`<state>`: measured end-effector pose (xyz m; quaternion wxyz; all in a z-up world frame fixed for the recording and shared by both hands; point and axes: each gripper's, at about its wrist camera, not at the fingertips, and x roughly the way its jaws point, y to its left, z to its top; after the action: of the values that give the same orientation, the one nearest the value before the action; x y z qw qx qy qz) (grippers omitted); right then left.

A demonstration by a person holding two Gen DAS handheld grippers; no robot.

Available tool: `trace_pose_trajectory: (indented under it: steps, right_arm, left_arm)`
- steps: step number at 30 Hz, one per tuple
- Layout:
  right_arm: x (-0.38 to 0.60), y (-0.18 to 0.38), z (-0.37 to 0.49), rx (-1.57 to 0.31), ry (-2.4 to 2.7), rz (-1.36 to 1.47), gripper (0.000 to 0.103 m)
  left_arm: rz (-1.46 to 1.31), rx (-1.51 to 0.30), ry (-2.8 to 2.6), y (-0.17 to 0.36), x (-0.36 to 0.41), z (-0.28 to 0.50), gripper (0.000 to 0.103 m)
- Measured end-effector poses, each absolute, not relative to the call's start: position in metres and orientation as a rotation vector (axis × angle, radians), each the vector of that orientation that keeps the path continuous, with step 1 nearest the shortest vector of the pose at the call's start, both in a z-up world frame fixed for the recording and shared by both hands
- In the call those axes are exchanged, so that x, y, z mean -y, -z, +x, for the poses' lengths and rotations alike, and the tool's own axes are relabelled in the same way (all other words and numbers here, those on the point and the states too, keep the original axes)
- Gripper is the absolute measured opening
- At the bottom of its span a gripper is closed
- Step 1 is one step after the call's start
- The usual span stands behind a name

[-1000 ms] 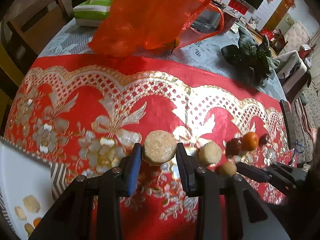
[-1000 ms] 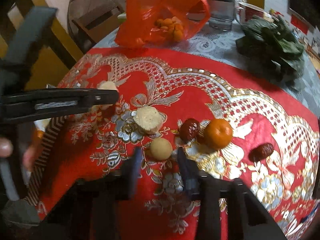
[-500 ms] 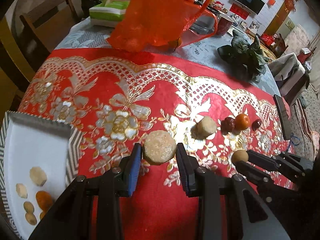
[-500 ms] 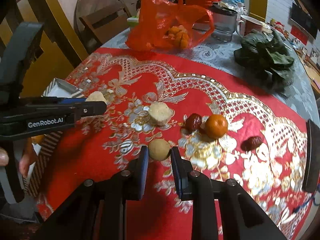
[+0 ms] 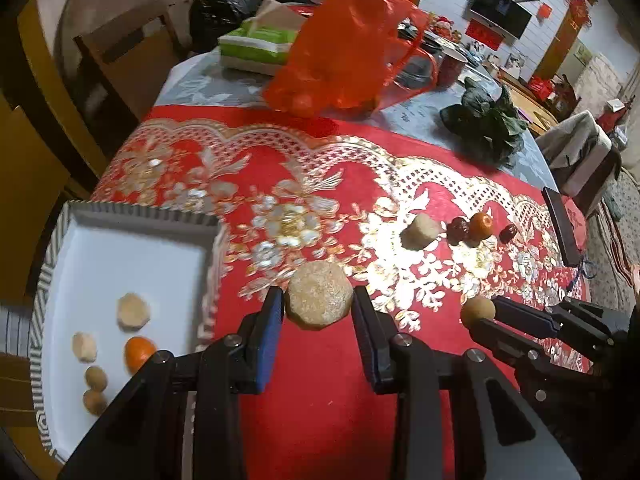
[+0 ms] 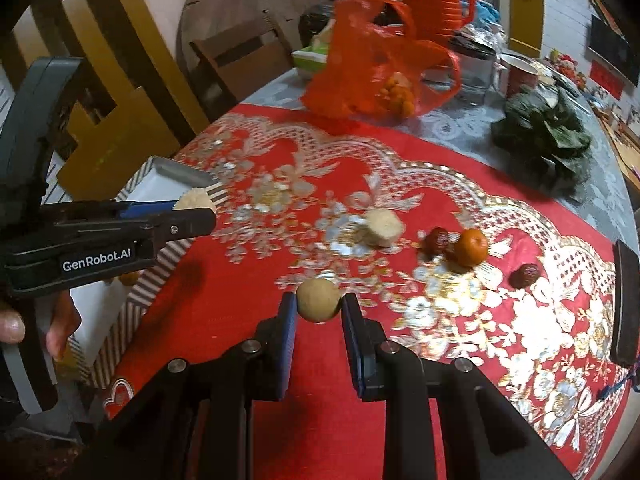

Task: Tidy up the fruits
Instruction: 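Carry the beige slice and kiwi over the white tray and lower them with both tools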

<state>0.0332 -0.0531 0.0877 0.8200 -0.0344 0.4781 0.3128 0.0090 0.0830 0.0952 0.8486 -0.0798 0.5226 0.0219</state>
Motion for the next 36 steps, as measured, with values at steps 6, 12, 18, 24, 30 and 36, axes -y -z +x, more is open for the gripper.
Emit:
trace_pose_trajectory:
  steps: [6, 12, 18, 24, 30, 36]
  right_arm:
    - [0.023, -0.097, 0.022, -1.000, -0.725, -0.105, 0.025]
    - [-0.007, -0.105, 0.014, -0.984, -0.781, -0.144, 0.025]
    - [-0.034, -0.109, 0.011, -0.981, -0.831, -0.176, 0.025]
    - [-0.061, -0.108, 0.009, -0.985, -0.880, -0.204, 0.025]
    - [-0.085, -0.104, 0.007, -0.994, -0.924, -0.226, 0.025]
    - [-0.110, -0.102, 0.003, -0.995, -0.967, -0.256, 0.025]
  left_arm:
    - [-0.181, -1.083, -0.091, -0.104, -0.110, -0.013, 0.034]
    - [-0.204, -1.070, -0.140, -0.110, -0.136, -0.028, 0.034]
    - [-0.228, -1.061, -0.189, -0.111, -0.164, -0.038, 0.034]
    - [-0.252, -1.061, -0.234, -0.109, -0.188, -0.046, 0.034]
    - [-0.279, -1.071, -0.274, -0.102, -0.210, -0.055, 0.034]
    - [-0.303, -1.086, -0.308, -0.094, -0.228, -0.065, 0.034]
